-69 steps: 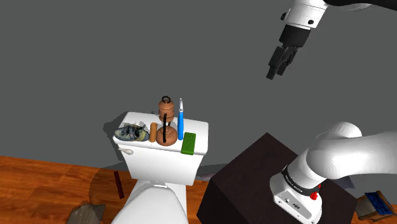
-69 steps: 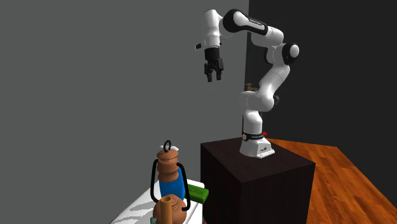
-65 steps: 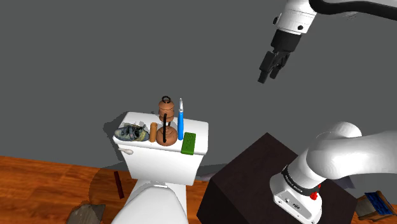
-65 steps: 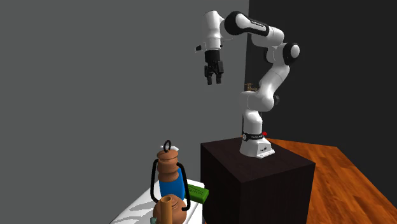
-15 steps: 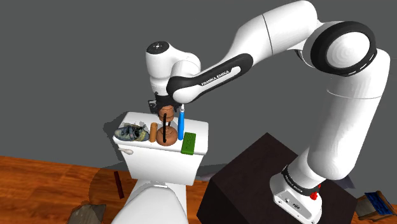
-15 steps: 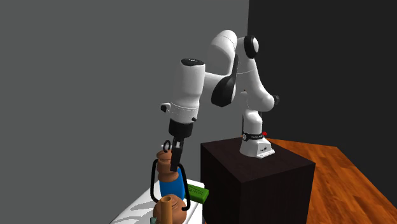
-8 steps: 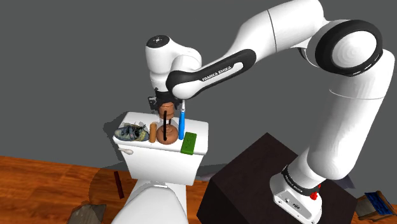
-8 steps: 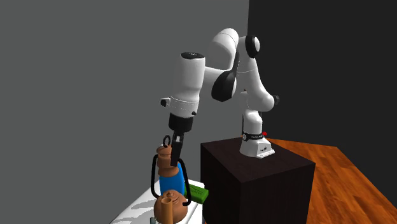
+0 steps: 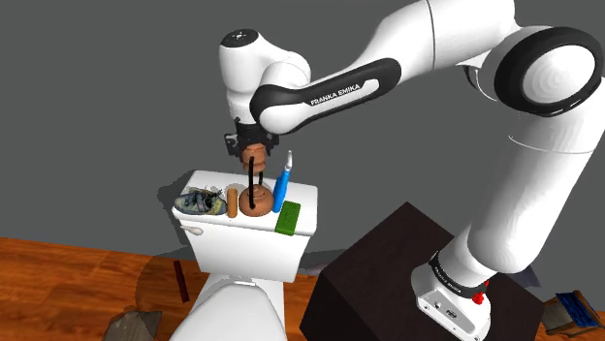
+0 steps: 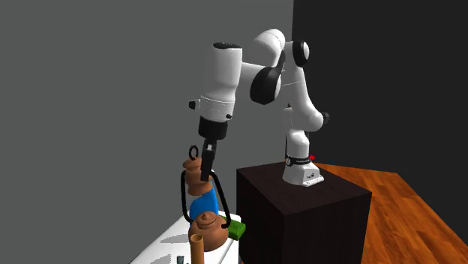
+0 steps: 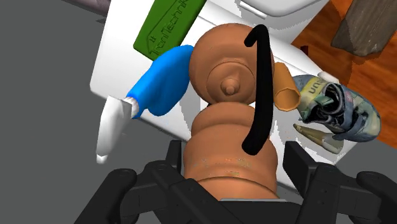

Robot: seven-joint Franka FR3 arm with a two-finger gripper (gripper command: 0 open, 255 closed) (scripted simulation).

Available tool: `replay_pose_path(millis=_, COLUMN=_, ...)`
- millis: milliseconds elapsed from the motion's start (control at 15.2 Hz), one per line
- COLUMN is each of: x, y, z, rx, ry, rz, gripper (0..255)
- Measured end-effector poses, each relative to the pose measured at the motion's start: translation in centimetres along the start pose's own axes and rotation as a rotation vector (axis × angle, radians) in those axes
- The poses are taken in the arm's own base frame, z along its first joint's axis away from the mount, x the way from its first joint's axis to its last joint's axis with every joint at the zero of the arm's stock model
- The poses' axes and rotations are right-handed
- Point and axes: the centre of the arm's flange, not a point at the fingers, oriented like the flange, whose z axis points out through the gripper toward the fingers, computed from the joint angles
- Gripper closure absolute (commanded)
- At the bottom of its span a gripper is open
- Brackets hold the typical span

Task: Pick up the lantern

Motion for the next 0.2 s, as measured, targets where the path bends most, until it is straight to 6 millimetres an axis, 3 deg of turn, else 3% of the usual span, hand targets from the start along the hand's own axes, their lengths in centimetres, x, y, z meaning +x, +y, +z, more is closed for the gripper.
replay_pose_path(millis=198, x=0.39, y=0.04, z=-1.27, rx=0.000, ry=0.000, rz=0.000, gripper=255)
